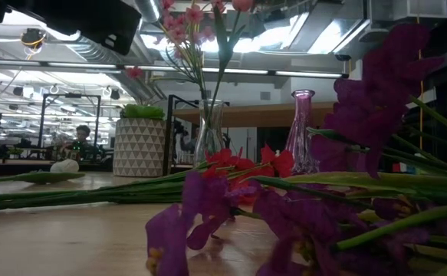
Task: Pick and place flowers into a vace then onto a shelf
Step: Put the purple flowers into the transparent vase
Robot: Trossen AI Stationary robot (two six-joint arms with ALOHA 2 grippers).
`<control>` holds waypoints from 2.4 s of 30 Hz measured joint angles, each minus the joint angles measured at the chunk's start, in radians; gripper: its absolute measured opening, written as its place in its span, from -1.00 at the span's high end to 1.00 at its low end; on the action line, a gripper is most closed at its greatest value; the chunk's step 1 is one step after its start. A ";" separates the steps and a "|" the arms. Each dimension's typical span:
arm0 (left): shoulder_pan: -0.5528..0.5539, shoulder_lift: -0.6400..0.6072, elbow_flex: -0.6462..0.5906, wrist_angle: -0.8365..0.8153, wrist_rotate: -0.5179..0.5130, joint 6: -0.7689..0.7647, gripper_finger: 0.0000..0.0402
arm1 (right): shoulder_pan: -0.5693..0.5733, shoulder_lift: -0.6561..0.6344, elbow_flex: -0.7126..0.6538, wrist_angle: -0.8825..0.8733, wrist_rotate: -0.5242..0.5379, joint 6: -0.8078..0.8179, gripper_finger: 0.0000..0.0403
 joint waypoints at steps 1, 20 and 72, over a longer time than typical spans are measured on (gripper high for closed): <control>0.000 0.000 0.000 0.000 -0.003 0.000 0.99 | 0.001 0.013 0.007 -0.002 -0.005 -0.003 1.00; 0.000 0.000 0.000 -0.001 -0.007 0.000 0.98 | -0.030 0.072 0.014 0.009 -0.005 -0.053 0.86; 0.000 0.000 0.000 -0.002 -0.006 -0.052 0.99 | -0.047 0.297 0.012 0.042 -0.050 -0.029 0.16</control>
